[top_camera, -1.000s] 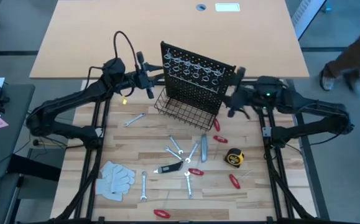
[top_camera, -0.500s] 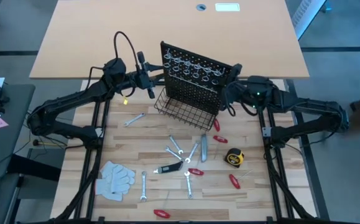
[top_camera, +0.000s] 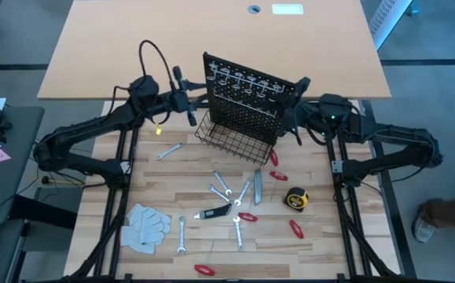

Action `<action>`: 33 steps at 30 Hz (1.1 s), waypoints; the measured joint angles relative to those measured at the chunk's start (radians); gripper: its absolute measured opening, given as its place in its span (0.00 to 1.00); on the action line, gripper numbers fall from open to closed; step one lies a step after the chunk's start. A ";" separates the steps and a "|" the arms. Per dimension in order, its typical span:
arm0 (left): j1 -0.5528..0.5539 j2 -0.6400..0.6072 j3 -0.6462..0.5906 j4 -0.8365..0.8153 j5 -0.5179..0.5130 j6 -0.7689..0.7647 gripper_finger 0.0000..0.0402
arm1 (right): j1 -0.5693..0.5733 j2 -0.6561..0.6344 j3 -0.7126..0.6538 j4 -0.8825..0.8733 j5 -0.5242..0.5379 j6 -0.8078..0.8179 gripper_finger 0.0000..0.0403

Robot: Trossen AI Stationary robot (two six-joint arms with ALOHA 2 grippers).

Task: Hang tools onto peg board
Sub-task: Hang the hook on the pegboard

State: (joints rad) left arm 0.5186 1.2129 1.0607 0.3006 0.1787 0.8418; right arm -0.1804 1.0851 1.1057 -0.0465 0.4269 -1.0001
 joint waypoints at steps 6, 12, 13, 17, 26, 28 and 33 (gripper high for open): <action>-0.020 -0.008 0.000 0.004 -0.031 -0.015 0.26 | 0.024 0.000 0.000 0.019 -0.001 0.000 0.06; -0.049 -0.027 0.000 0.002 -0.034 -0.055 0.26 | 0.031 0.000 -0.001 0.039 -0.009 -0.004 0.08; -0.057 -0.031 0.000 0.002 -0.034 -0.065 0.26 | 0.031 0.000 -0.001 0.042 -0.009 -0.006 0.09; -0.076 -0.055 0.000 -0.023 -0.034 -0.086 0.26 | 0.031 -0.001 0.000 0.040 -0.009 -0.008 0.14; -0.103 -0.076 0.000 -0.119 -0.123 -0.087 0.26 | 0.044 -0.003 0.003 -0.051 -0.035 0.004 0.32; -0.106 -0.075 0.000 -0.131 -0.143 -0.087 0.26 | 0.057 -0.003 0.003 -0.048 -0.031 -0.001 0.36; -0.106 -0.075 0.000 -0.086 -0.167 -0.089 0.26 | 0.071 -0.002 0.001 -0.025 -0.033 -0.005 0.43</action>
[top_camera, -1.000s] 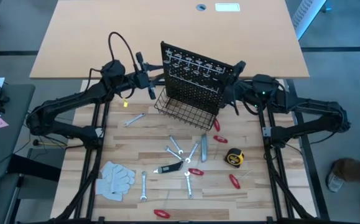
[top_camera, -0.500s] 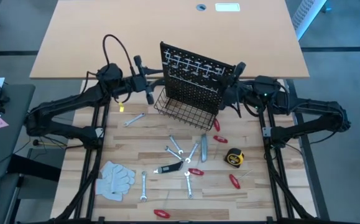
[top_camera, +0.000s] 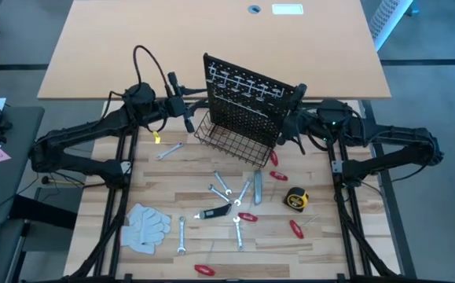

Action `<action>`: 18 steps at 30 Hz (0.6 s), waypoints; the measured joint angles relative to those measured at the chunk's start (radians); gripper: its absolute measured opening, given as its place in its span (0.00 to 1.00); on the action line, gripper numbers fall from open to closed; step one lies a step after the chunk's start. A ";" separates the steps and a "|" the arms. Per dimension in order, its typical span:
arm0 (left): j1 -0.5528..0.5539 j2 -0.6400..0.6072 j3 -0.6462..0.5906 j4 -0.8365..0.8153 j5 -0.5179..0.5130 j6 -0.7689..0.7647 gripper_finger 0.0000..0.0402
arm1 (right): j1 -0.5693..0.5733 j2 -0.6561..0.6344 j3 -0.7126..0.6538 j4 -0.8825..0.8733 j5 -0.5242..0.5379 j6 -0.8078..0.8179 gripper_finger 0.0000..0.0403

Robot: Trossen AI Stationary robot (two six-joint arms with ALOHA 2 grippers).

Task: Hang tools onto peg board
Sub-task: Hang the hook on the pegboard

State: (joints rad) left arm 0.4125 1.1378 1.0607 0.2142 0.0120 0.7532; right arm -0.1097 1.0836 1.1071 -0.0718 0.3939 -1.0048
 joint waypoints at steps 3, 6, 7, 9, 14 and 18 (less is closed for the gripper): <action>0.013 0.000 0.000 0.055 -0.002 0.024 0.26 | -0.002 0.000 -0.001 0.002 -0.002 -0.002 0.43; 0.028 0.000 0.000 0.083 -0.003 0.043 0.26 | -0.003 0.000 -0.001 0.001 -0.002 -0.002 0.42; 0.033 0.000 0.000 0.089 -0.003 0.048 0.26 | -0.003 0.001 -0.001 0.001 -0.002 -0.002 0.42; 0.049 0.002 0.000 0.098 -0.002 0.060 0.26 | -0.003 0.001 -0.001 0.001 -0.001 -0.002 0.41; 0.101 0.029 0.000 0.103 0.101 0.061 0.26 | -0.003 0.001 -0.001 0.002 -0.001 0.002 0.40; 0.123 0.043 0.000 0.135 0.159 0.067 0.26 | -0.003 0.001 -0.001 0.006 -0.001 0.001 0.40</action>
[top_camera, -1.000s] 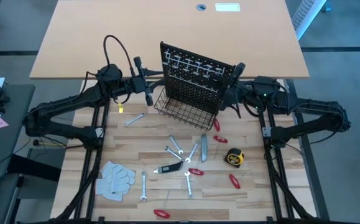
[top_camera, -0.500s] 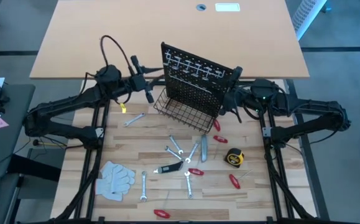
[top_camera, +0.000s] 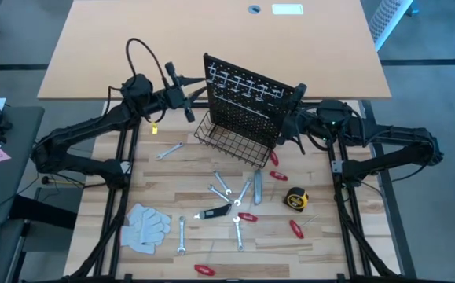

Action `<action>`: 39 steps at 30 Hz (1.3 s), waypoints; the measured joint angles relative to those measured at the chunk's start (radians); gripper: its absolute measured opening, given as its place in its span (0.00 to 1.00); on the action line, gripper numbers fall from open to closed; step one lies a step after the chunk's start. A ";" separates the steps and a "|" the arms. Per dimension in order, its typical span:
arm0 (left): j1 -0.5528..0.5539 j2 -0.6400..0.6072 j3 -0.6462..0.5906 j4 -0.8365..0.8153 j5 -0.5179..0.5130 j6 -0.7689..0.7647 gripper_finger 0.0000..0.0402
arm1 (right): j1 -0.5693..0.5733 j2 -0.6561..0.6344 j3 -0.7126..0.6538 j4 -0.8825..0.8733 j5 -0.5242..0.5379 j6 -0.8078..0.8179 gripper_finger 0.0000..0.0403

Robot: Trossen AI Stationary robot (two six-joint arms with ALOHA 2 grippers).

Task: Hang tools onto peg board
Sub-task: Hang the hook on the pegboard

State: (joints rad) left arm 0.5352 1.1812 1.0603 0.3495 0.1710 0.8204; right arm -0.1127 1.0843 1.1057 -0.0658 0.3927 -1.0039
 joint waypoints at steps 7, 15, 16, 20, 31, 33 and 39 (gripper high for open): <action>0.003 -0.001 0.000 0.022 0.090 0.007 0.17 | 0.000 0.000 0.000 0.022 0.000 -0.015 0.39; 0.021 0.045 0.000 0.057 0.084 0.024 0.01 | 0.000 0.000 0.000 0.018 0.000 -0.015 0.36; 0.026 0.052 0.000 0.061 0.083 0.023 0.01 | 0.000 0.000 0.000 0.018 0.000 -0.015 0.36; 0.030 0.072 0.000 0.060 0.073 0.022 0.02 | 0.000 0.000 0.000 0.017 0.000 -0.009 0.35; 0.015 0.060 0.000 0.132 0.039 0.001 0.02 | 0.050 0.000 0.000 0.049 0.008 -0.016 0.35; 0.004 0.052 0.000 0.132 0.037 -0.004 0.02 | 0.065 0.000 0.000 0.065 0.008 -0.019 0.35; -0.025 0.021 0.000 0.133 0.037 -0.010 0.02 | 0.104 -0.006 0.000 0.128 0.082 -0.029 0.35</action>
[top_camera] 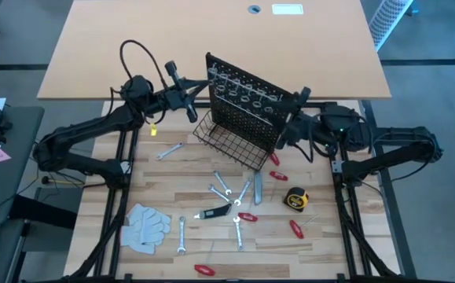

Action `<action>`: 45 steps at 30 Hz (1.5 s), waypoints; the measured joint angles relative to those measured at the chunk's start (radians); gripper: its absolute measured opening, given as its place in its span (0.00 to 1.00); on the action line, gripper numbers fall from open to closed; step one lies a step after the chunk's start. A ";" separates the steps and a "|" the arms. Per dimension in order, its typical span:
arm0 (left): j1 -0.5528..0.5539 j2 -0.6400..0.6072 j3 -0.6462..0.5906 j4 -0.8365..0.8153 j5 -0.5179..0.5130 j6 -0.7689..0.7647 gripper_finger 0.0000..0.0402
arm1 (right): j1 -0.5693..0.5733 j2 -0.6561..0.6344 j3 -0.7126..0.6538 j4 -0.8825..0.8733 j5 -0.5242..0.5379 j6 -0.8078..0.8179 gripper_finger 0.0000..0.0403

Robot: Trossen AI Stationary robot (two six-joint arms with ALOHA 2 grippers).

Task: Hang tools onto peg board
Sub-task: Hang the hook on the pegboard

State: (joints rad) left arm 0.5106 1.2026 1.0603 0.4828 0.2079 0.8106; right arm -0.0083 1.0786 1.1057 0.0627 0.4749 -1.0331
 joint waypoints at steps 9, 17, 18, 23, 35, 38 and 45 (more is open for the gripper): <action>0.001 -0.002 0.000 -0.122 -0.092 0.027 0.02 | 0.077 -0.023 0.000 -0.123 0.007 0.069 0.35; -0.001 -0.005 0.004 -0.256 -0.250 0.040 0.02 | 0.063 -0.024 0.000 -0.434 0.003 0.393 0.35; -0.001 -0.005 0.004 -0.270 -0.269 0.034 0.02 | 0.049 -0.024 0.000 -0.459 0.002 0.439 0.35; 0.002 0.006 -0.002 -0.371 -0.317 0.005 0.02 | -0.035 -0.024 -0.046 -0.484 0.002 0.534 0.35; -0.033 -0.026 0.000 -0.500 -0.313 -0.101 0.02 | -0.243 -0.050 -0.053 -0.471 0.037 0.474 0.35; -0.056 -0.030 0.000 -0.561 -0.316 -0.139 0.02 | -0.301 -0.052 -0.053 -0.471 0.045 0.440 0.35; -0.112 -0.033 -0.007 -0.636 -0.334 -0.204 0.00 | -0.453 -0.046 -0.053 -0.460 0.006 0.392 0.35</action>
State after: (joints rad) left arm 0.3989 1.1701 1.0537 -0.1537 -0.1265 0.6065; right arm -0.4610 1.0331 1.0523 -0.3975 0.4813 -0.6412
